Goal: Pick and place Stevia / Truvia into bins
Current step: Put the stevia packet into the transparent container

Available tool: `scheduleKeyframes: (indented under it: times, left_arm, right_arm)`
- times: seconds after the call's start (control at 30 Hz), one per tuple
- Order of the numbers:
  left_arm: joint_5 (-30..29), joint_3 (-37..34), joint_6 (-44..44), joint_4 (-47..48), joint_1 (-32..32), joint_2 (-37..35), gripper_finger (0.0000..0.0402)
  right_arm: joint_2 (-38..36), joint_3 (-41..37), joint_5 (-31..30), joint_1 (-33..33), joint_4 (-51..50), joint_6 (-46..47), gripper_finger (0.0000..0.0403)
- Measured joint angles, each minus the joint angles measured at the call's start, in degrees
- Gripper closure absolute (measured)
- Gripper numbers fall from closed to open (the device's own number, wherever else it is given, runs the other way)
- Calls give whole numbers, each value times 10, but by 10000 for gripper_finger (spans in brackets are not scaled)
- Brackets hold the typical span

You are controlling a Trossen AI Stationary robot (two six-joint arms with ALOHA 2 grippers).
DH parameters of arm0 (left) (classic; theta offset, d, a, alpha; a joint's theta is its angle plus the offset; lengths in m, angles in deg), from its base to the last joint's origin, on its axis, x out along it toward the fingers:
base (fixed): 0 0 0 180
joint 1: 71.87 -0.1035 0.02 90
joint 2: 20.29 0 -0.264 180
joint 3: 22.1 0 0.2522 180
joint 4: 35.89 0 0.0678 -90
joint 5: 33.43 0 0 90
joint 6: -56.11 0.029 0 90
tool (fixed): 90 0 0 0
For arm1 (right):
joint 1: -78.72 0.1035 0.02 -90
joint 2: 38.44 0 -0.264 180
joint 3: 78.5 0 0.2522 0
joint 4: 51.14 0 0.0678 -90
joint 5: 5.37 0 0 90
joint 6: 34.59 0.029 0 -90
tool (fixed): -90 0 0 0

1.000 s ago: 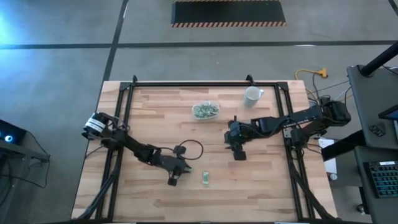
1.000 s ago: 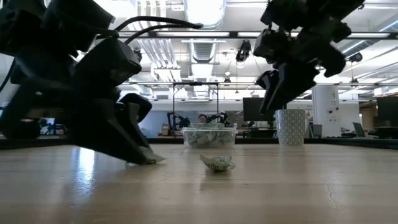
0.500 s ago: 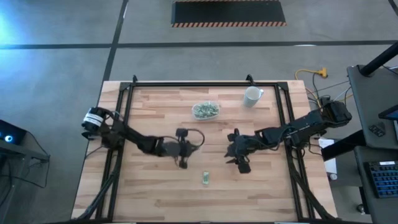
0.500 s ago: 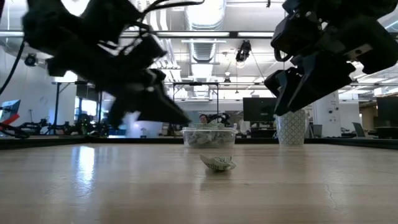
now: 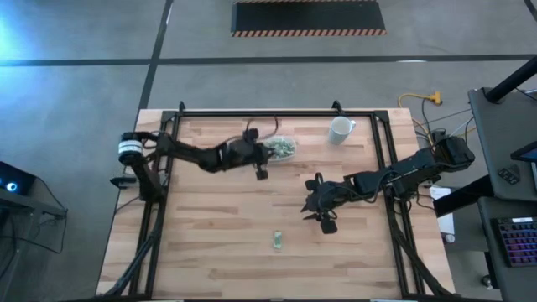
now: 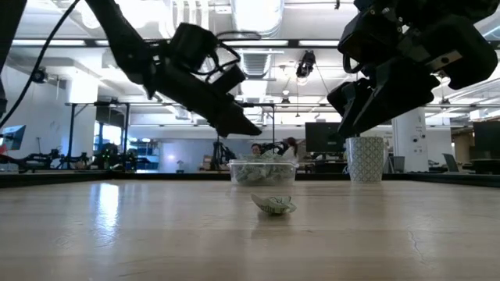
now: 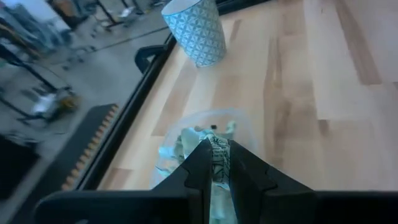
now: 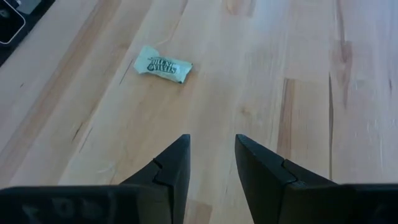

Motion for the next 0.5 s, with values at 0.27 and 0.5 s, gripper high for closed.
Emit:
scheduleKeyframes:
  times: [0.27, 0.5]
  left_arm:
    - [104, 26, -27, 51, -63, 0, 350]
    - [107, 26, -29, 55, -63, 0, 263]
  right_arm:
    - [0, 0, -4, 0, 0, -14, 287]
    - [0, 0, -5, 0, 0, -25, 297]
